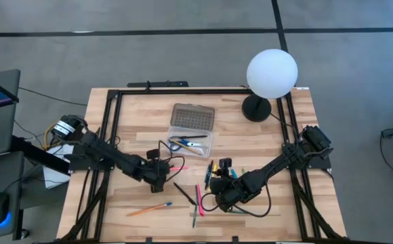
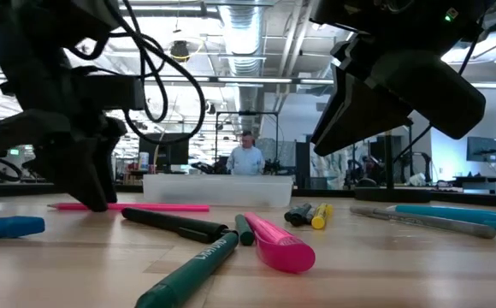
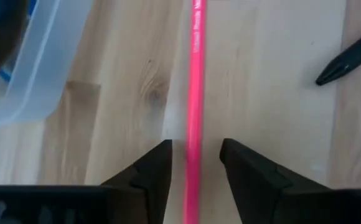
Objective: Pick & place school supplies into a supply box
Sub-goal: Put the pink pencil into the gray supply box
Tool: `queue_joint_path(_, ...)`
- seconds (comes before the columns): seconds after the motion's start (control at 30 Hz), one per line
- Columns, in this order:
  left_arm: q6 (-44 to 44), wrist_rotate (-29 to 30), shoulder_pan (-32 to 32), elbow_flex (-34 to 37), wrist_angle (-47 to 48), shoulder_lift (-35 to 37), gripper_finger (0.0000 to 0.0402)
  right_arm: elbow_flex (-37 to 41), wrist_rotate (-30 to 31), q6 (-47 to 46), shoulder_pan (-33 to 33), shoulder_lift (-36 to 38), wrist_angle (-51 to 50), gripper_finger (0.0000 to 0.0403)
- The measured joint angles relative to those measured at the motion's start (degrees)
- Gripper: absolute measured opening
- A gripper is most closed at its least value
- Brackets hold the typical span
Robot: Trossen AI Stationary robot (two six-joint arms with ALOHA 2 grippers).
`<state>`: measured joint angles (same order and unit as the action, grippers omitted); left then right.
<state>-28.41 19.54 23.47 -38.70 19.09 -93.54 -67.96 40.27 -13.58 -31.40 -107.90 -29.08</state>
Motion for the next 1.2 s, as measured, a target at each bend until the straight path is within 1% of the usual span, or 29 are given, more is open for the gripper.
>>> queue_joint_path(0.03,0.88,-0.99,-0.46,0.0,-0.14,0.0,0.0133,0.0,0.0,0.0,0.04,0.0,0.08,0.0108)
queue_joint_path(0.1,3.13,-4.78,-1.73,0.0,-0.82,0.0,0.0105,0.0,0.0,0.01,0.05,0.0,0.14,0.0108)
queue_joint_path(0.2,6.87,-9.29,-2.89,-0.02,-1.56,0.1,0.0034,0.0,0.0,0.0,0.09,0.0,0.32,0.0108)
queue_joint_path(0.23,7.93,-10.16,-3.11,-0.02,-1.65,0.16,0.002,0.0,0.0,0.0,0.08,0.0,0.36,0.0108)
queue_joint_path(0.27,8.52,-10.63,-3.15,-0.04,-1.72,0.21,0.0016,0.0,0.0,0.0,0.04,0.0,0.4,0.0108)
queue_joint_path(0.33,9.83,-10.13,-2.67,-0.04,-1.89,0.22,0.0013,0.0,0.0,0.0,0.04,0.0,0.39,0.0108)
queue_joint_path(0.4,10.24,-8.15,-1.66,-0.06,-1.99,0.22,0.0008,0.0,0.0,0.0,0.04,0.0,0.39,0.0108)
queue_joint_path(0.47,10.85,-5.28,-0.02,-0.55,-1.5,-0.09,0.0006,0.0,0.0,0.02,0.04,0.01,0.39,0.0108)
queue_joint_path(0.63,17.37,3.55,5.93,-3.09,-0.4,-1.13,0.0002,0.0,0.0,0.09,0.04,0.0,0.39,0.0108)
queue_joint_path(0.67,18.04,4.17,6.78,-3.78,0.27,-1.26,0.0002,0.0,0.0,0.11,0.04,0.0,0.37,0.0108)
queue_joint_path(0.77,18.1,1.72,8.16,-5.94,2.1,-1.31,0.0001,0.0,0.0,0.11,0.2,0.0,0.37,0.0108)
queue_joint_path(0.83,18.09,1.63,8.59,-6.62,2.14,-1.31,0.0,0.0,0.0,0.09,0.42,0.0,0.37,0.0108)
queue_joint_path(1.1,18.72,7.85,8.98,-8.69,2.26,-1.2,0.0004,0.02,-0.01,0.09,0.42,-0.2,0.37,0.0108)
queue_joint_path(1.2,18.86,8.83,8.96,-9.16,2.38,-1.14,0.0004,0.02,-0.02,0.07,0.42,-0.2,0.35,0.0108)
